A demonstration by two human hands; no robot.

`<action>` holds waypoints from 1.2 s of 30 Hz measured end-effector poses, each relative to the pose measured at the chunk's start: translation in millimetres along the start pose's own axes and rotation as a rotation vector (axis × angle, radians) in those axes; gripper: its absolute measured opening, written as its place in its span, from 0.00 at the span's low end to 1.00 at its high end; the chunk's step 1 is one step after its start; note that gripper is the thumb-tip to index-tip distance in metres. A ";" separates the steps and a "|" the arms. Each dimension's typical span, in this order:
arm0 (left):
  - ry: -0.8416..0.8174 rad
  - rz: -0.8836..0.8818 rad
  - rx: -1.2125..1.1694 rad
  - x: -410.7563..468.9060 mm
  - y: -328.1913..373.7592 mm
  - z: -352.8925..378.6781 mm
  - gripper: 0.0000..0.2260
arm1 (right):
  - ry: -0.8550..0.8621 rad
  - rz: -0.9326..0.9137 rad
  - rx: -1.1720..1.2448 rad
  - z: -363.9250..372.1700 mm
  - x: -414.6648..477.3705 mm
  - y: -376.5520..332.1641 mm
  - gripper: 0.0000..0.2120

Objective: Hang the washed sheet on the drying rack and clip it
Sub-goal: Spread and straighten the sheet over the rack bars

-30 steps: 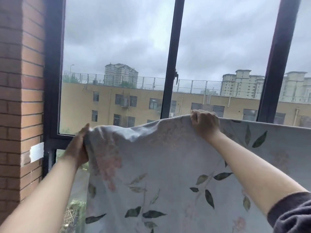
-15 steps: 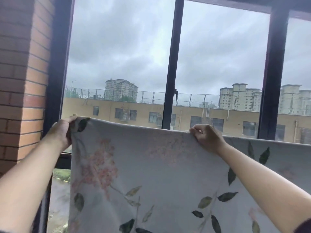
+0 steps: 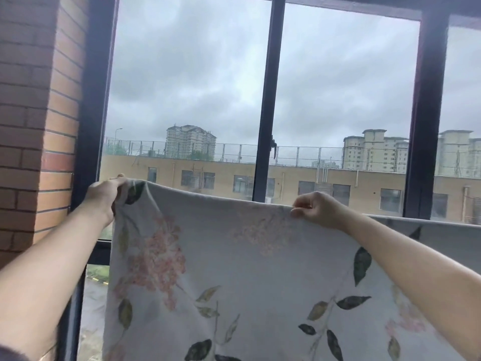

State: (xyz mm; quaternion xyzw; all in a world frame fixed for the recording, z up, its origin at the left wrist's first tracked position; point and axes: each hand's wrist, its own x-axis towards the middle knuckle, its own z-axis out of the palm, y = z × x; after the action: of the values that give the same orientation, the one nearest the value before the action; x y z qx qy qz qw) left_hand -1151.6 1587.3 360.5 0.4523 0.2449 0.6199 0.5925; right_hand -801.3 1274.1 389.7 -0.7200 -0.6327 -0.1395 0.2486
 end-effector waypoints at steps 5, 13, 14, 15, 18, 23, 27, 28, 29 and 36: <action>0.039 0.119 -0.007 -4.6 13.8 15.1 0.08 | 0.263 0.104 -0.100 -1.5 14.5 7.9 0.14; 0.166 -0.050 0.345 53.9 -6.7 3.0 0.17 | 0.040 0.193 -0.271 -10.0 12.1 -3.3 0.31; 0.201 -0.063 0.362 57.5 -15.2 -2.5 0.18 | 0.056 0.144 -0.288 -6.4 5.8 -3.9 0.30; 0.221 -0.063 0.363 53.2 -19.0 -2.4 0.18 | 0.043 0.128 -0.301 -3.2 -0.3 -5.7 0.27; 0.240 -0.010 0.396 27.1 -23.6 11.3 0.14 | 0.095 0.100 -0.293 5.4 -5.0 4.9 0.19; 0.361 0.148 0.590 -11.6 -36.4 28.0 0.11 | 0.361 0.064 -0.297 10.8 -12.5 21.4 0.20; 0.273 0.022 0.754 -29.7 -70.1 35.2 0.13 | 0.363 -0.052 -0.467 19.4 -22.8 25.9 0.25; 0.239 -0.030 0.807 -35.7 -77.6 39.8 0.16 | 0.358 -0.050 -0.467 19.1 -24.1 26.6 0.26; 0.166 -0.100 0.877 -40.5 -87.3 45.9 0.19 | 0.348 -0.040 -0.457 18.8 -24.7 25.7 0.26; -0.377 0.168 1.015 -127.0 -119.7 153.1 0.18 | 0.300 -0.010 -0.445 9.2 -30.9 27.9 0.20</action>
State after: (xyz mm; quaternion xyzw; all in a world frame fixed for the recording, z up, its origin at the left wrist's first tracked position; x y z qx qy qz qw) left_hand -974.0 1451.6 297.7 0.8027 0.3658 0.3773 0.2820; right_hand -779.9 1250.9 361.0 -0.7251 -0.5459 -0.3816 0.1747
